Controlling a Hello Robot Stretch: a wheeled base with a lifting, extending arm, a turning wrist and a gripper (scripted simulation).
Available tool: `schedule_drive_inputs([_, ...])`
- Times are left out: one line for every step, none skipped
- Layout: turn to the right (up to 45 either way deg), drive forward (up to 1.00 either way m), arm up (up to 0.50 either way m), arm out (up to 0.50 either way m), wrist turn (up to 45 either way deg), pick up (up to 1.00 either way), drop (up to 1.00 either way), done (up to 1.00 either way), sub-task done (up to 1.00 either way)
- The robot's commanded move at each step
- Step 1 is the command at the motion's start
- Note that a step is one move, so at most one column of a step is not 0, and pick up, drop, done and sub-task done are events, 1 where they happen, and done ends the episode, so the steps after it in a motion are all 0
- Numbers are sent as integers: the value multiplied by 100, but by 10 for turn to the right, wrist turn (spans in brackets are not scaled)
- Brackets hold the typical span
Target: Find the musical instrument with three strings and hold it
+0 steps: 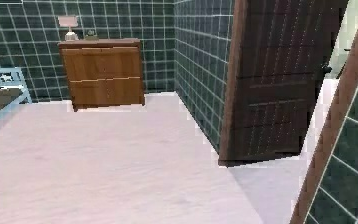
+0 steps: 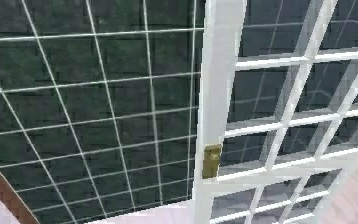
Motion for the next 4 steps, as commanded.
schedule_drive_inputs([0,100,0,0,0,0,0,0,0])
schedule_drive_inputs([-60,0,0,0,0,0,0,0,0])
schedule_drive_inputs([0,10,0,0,0,0,0,0,0])
schedule_drive_inputs([450,0,0,0,0,0,0,0,0])
